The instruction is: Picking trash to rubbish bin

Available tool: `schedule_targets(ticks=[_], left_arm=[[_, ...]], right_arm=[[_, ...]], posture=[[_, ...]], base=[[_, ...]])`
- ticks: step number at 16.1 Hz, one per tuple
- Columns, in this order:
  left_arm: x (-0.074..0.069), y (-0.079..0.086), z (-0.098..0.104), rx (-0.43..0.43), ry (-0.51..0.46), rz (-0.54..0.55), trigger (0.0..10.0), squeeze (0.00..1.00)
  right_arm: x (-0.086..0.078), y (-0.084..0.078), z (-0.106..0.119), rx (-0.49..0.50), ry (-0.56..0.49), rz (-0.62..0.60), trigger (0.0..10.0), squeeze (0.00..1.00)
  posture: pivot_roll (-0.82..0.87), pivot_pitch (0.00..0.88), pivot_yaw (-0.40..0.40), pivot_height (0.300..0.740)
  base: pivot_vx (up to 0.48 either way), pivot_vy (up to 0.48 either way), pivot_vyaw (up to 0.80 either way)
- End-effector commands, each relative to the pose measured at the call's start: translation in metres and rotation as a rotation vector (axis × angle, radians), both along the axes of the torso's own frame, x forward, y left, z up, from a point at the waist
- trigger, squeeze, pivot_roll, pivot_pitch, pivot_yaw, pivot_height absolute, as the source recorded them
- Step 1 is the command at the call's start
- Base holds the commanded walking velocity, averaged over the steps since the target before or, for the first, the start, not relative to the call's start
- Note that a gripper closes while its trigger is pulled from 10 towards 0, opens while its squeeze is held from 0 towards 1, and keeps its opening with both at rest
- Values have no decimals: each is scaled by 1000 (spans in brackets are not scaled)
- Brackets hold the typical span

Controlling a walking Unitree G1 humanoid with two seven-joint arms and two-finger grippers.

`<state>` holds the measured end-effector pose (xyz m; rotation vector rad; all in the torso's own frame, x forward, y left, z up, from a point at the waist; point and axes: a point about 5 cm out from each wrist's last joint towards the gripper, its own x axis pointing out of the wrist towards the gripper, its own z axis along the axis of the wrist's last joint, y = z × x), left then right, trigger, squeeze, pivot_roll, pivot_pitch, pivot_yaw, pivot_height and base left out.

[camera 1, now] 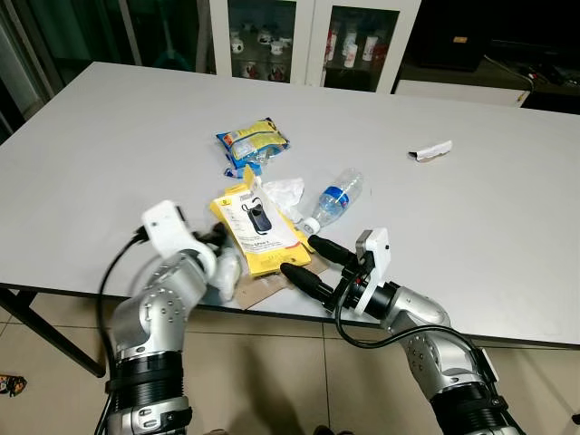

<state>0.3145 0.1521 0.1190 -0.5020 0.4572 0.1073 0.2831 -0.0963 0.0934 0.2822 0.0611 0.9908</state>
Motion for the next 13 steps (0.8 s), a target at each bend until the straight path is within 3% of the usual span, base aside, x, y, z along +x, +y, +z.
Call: schedule_targets(ticks=[1,8,11,13], left_arm=[[4,-16,-1,-10,-3,-92,10000,0],[11,-37,-12,-106,20,-228,10000,0],[15,-48,-15,-330,29,-273,10000,0],[16,-53,-16,-384,24,-330,10000,0]], right_arm=[[1,-3,4,5,-14,-18,10000,0],[1,-4,5,4,-17,-19,10000,0],[1,-4,6,5,-19,-17,10000,0],[1,-4,6,2,-20,-15,10000,0]], posture=[[28,40,-28,740],[12,30,-30,740],[7,25,-31,740],[6,22,-32,740]], base=[[0,0,0],[0,0,0],[0,0,0],[0,0,0]])
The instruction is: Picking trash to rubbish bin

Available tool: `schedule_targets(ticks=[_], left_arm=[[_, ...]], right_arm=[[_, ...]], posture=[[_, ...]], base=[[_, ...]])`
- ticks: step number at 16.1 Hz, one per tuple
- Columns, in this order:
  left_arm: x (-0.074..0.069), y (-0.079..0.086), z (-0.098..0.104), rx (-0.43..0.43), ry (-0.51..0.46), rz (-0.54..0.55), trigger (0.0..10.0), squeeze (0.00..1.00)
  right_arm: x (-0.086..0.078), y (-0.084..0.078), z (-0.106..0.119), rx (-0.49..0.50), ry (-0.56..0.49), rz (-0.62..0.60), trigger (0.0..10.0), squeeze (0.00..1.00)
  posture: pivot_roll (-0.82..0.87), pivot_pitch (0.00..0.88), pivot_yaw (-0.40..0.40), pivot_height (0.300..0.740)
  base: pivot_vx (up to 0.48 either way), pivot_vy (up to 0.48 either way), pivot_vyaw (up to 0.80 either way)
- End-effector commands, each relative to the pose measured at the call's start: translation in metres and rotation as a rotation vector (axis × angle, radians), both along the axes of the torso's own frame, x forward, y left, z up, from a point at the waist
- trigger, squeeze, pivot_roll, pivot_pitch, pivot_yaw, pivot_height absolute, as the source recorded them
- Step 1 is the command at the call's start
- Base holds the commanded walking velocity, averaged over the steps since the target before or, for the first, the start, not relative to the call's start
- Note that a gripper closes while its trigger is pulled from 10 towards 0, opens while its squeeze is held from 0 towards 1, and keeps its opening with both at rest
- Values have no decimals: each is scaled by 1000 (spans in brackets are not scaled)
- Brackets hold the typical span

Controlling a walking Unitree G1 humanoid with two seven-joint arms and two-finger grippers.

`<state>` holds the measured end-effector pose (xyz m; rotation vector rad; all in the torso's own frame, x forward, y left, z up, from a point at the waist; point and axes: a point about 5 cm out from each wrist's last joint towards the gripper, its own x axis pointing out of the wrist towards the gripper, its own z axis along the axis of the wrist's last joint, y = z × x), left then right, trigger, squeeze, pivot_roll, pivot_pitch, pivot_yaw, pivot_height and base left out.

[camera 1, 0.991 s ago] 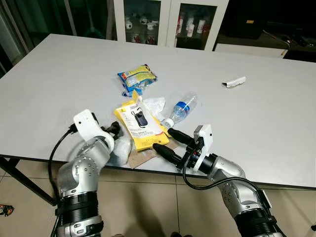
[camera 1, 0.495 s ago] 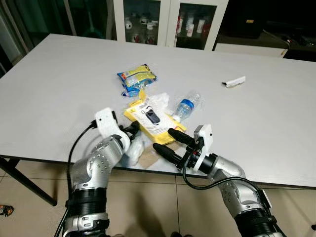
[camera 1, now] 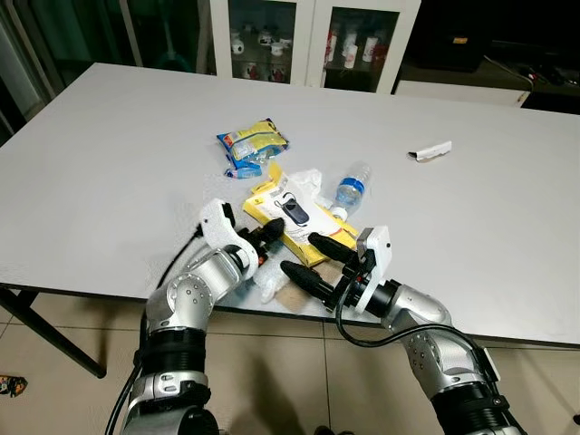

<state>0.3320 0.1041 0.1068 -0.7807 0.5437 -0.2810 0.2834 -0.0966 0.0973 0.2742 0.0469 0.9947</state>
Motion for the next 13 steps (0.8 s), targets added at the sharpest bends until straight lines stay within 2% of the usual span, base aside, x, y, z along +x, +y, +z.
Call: schedule_targets(ticks=[1,3,4,5,8,13], left_arm=[[-1,-6,-6,-21,31,-48,10000,0],[0,-6,-9,-42,46,-55,10000,0],[1,-6,-9,-22,44,-72,10000,0],[1,-8,-6,17,21,-91,10000,0],[10,-10,-1,191,-25,-54,10000,0],[20,-25,4,237,-61,7,10000,0]], right_arm=[[1,-4,2,4,-5,-16,10000,0],[1,-4,3,4,-5,-19,10000,0],[0,-5,3,3,-4,-20,10000,0],[-1,-5,2,3,-3,-20,10000,0],[0,-5,3,5,-2,-20,10000,0],[-1,-5,3,6,-1,-23,10000,0]], posture=[[4,22,-32,740],[3,25,-32,740],[3,26,-33,740],[3,26,-33,740],[4,30,-35,740],[-3,31,-33,740]], base=[[0,0,0],[0,0,0],[0,0,0],[0,0,0],[0,0,0],[0,0,0]])
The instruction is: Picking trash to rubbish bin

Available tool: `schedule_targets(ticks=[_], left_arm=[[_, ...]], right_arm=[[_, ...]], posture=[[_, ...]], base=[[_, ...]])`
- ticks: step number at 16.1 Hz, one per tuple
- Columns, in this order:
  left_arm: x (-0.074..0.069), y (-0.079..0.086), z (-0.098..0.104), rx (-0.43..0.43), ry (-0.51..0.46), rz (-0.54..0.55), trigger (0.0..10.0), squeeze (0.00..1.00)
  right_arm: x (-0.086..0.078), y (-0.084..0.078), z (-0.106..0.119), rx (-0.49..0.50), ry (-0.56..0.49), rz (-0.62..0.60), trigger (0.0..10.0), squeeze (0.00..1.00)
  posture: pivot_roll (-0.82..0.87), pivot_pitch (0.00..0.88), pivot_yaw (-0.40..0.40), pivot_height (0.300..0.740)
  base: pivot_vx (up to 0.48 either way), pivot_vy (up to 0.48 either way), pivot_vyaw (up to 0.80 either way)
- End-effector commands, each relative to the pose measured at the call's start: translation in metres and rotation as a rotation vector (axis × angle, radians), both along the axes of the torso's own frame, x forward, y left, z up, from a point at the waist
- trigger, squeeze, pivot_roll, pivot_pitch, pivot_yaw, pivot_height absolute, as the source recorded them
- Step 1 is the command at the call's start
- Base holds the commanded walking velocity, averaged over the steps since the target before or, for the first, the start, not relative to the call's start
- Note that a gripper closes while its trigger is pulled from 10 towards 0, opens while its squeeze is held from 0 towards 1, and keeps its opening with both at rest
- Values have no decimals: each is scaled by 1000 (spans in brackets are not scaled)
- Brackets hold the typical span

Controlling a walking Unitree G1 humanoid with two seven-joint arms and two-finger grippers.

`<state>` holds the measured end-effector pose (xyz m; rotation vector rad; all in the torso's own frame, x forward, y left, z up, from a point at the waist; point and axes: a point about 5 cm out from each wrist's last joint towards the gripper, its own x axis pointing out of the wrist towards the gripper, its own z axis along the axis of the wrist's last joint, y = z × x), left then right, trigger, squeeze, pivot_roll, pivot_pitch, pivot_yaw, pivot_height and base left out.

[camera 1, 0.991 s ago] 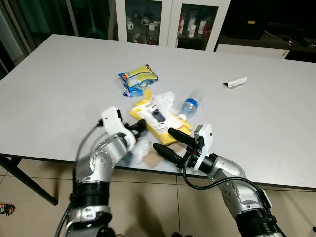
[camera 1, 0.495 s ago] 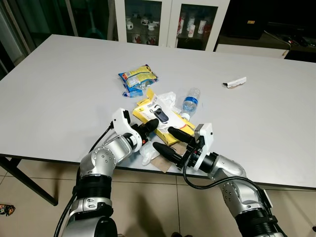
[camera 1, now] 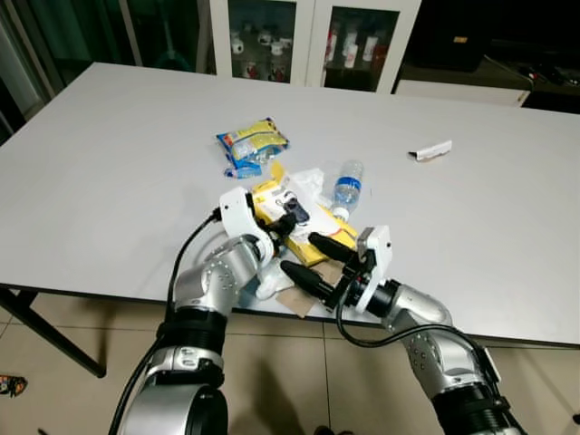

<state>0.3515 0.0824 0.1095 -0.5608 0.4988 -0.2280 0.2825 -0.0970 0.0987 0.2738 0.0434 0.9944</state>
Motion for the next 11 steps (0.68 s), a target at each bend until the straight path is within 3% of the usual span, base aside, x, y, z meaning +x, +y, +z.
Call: schedule_targets(ticks=[1,5,6,7,11], left_arm=[[3,-9,2,22,-4,-11,10000,0],[3,-17,-4,-11,24,-39,10000,0],[3,-18,-4,-24,24,-46,1961,0],[4,-19,-4,-33,25,-45,0,0],[5,-16,-4,-39,31,-41,0,0]], right_arm=[[-1,-7,1,4,4,-27,10000,0],[-1,-6,1,6,4,-29,10000,0],[-1,-6,1,6,4,-29,10000,0],[-1,-6,1,6,4,-30,10000,0],[-1,-7,1,4,6,-33,10000,0]], posture=[[-8,32,-31,740],[-10,34,-30,740],[-16,35,-27,740],[-16,34,-27,740],[-11,36,-29,740]], base=[[0,0,0],[0,0,0],[0,0,0],[0,0,0],[0,0,0]])
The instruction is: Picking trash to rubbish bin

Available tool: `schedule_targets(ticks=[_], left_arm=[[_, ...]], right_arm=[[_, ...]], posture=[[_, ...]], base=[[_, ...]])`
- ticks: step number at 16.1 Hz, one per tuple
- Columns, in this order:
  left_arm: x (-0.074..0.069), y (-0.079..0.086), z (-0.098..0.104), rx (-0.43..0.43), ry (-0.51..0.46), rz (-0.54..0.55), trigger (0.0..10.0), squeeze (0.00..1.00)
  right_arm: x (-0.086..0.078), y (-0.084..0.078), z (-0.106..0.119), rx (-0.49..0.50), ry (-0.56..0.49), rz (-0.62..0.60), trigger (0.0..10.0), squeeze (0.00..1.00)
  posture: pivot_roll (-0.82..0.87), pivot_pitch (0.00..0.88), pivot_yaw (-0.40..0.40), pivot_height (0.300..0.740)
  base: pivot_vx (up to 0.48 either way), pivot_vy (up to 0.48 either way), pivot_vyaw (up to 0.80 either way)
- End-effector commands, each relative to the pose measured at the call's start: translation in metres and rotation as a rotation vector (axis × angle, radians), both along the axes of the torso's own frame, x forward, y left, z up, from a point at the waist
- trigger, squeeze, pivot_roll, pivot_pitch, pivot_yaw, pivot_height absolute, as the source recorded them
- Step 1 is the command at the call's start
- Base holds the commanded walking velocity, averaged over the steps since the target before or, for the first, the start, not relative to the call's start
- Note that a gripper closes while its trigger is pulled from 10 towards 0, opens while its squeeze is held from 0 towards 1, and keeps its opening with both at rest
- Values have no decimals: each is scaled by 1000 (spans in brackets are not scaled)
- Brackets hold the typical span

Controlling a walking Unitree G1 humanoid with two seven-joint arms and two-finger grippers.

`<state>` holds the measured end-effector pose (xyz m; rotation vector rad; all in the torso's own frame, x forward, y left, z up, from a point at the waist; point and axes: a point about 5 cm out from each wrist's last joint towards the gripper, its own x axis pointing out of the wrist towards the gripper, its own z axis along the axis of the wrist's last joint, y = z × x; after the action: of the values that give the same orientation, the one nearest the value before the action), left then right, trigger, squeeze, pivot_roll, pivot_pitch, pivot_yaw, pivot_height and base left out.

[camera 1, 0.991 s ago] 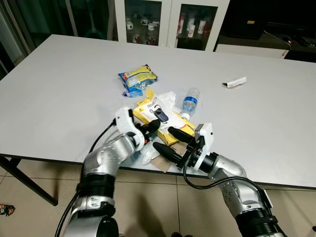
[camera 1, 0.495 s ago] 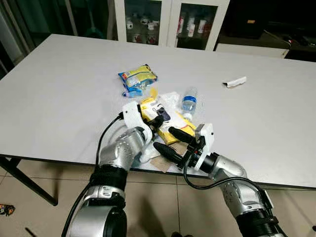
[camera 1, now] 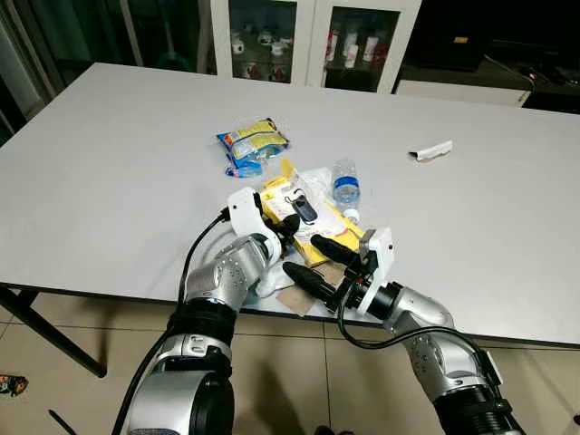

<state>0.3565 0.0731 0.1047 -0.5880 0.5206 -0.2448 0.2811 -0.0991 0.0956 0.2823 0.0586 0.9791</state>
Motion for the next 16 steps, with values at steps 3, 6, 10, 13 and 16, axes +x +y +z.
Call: schedule_targets(ticks=[3,6,10,13,16], left_arm=[[1,-6,2,-13,6,-27,0,0],[2,-6,4,-19,-3,-28,0,0],[4,-4,13,-20,-59,-18,0,0],[10,3,46,-57,-274,21,0,0],[9,17,81,-77,-504,96,6510,0]], right_arm=[[1,-4,4,4,-12,-20,10000,0],[2,-4,3,2,-11,-19,10000,0],[2,-4,3,0,-9,-19,10000,0],[2,-4,2,-1,-5,-20,10000,0],[4,-5,0,-3,0,-24,10000,0]], posture=[[-8,36,-31,740],[-7,34,-31,740],[-5,31,-32,740],[-4,30,-32,740],[4,24,-33,740]], base=[[0,0,0],[0,0,0],[0,0,0],[0,0,0],[0,0,0]])
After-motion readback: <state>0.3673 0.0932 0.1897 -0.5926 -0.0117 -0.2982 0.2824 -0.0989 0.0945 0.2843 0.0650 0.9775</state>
